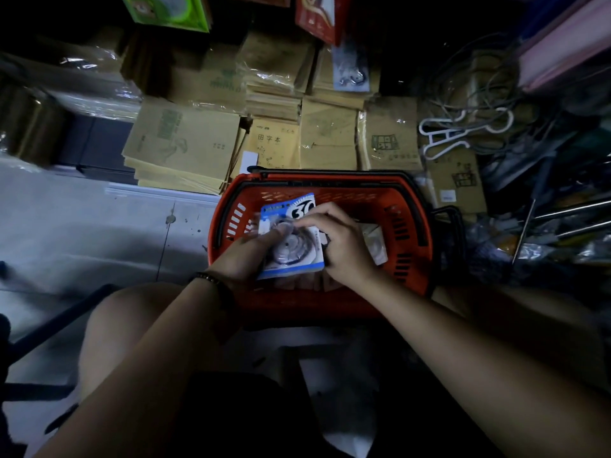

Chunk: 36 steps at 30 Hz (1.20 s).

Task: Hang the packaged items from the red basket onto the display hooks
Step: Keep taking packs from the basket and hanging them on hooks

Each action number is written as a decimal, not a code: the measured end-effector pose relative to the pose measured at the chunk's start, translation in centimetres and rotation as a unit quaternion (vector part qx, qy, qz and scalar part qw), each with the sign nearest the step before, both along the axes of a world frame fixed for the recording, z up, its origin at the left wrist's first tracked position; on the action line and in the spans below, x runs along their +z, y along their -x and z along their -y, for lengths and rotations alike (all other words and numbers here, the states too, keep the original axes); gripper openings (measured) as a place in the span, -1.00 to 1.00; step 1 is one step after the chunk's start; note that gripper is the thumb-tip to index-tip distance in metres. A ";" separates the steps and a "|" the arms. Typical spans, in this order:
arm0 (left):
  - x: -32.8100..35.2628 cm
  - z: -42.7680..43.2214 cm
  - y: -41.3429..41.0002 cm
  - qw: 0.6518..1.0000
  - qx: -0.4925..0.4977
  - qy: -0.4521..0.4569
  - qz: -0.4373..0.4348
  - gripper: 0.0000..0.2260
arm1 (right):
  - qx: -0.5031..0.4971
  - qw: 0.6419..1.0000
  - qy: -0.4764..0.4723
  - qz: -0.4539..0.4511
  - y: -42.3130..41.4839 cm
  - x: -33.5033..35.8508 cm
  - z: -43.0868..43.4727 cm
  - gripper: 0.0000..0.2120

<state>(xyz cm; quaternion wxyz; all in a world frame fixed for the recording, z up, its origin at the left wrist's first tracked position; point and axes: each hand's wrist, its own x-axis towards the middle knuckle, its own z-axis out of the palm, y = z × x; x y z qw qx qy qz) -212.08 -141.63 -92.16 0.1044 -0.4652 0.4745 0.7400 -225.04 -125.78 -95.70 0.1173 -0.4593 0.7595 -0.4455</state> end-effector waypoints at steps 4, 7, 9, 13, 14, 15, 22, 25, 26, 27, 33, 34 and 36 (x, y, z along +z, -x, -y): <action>-0.8 0.8 -1.0 0.998 0.020 0.062 -0.011 -0.59 | -0.052 0.995 -0.086 0.014 1.3 -1.7 -1.3 -0.52; -1.6 1.3 -1.1 0.966 -0.063 0.245 0.045 -0.71 | -0.128 0.967 -0.205 0.076 2.5 -4.1 -3.4 -0.64; -1.8 1.3 -0.9 0.937 -0.135 0.310 0.081 -0.78 | -0.115 0.927 -0.326 0.144 2.2 -6.9 -4.5 -0.65; -2.3 1.4 -0.5 0.913 -0.196 0.341 0.109 -0.72 | -0.061 0.864 -0.459 0.196 2.3 -15.9 -7.0 -0.45; -2.5 1.6 -0.5 0.910 -0.202 0.344 0.111 -0.71 | -0.053 0.859 -0.473 0.188 2.5 -17.6 -7.2 -0.40; -2.6 1.7 -0.4 0.906 -0.216 0.346 0.116 -0.71 | -0.046 0.854 -0.487 0.180 2.5 -17.4 -6.7 -0.36; -2.3 1.7 0.7 0.894 -0.260 0.340 0.134 -0.68 | 0.004 0.805 -0.575 0.146 2.5 -14.3 -3.1 -0.10; -2.0 1.5 1.1 0.900 -0.256 0.328 0.132 -0.71 | -0.040 0.808 -0.575 0.123 1.8 -13.7 -2.7 -0.36; -1.8 1.5 1.2 0.900 -0.256 0.326 0.131 -0.71 | -0.055 0.809 -0.572 0.123 1.5 -13.4 -2.6 -0.38; -1.9 1.5 1.2 0.901 -0.257 0.326 0.129 -0.71 | -0.074 0.813 -0.560 0.139 1.2 -13.6 -2.8 -0.38; -1.9 1.1 0.7 0.899 -0.260 0.329 0.126 -0.72 | -0.192 0.815 -0.506 0.205 0.8 -12.5 -3.7 -0.76; -2.0 1.0 0.7 0.897 -0.261 0.334 0.123 -0.72 | -0.204 0.818 -0.498 0.205 0.7 -11.0 -3.5 -0.80; -2.1 0.9 0.6 0.895 -0.259 0.342 0.122 -0.73 | -0.246 0.825 -0.461 0.214 0.2 -9.3 -3.3 -0.80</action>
